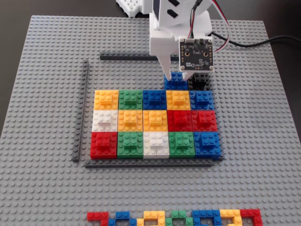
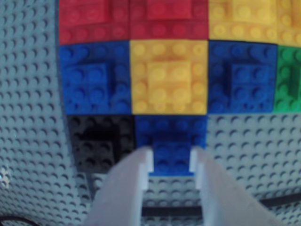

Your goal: Grab the cube and place it into the grid

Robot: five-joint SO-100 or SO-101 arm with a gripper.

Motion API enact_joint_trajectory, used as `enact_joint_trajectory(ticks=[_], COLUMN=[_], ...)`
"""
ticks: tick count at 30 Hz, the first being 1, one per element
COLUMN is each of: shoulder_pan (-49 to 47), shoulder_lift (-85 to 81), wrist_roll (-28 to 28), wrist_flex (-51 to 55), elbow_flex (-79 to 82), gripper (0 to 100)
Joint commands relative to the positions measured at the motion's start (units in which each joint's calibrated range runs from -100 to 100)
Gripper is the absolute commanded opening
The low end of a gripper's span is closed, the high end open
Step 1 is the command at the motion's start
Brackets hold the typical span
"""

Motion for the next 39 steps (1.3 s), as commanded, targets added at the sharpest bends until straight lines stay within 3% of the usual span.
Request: enact_joint_trajectory(ticks=[1, 19, 39], shoulder_pan=[0.1, 0.3, 0.4], shoulder_lift=[-0.5, -1.3, -4.8], wrist_roll=[-0.1, -0.3, -0.9], wrist_flex=[-0.7, -0.7, 2.1], elbow_flex=[-0.9, -0.2, -4.9], gripper=[6, 16, 16])
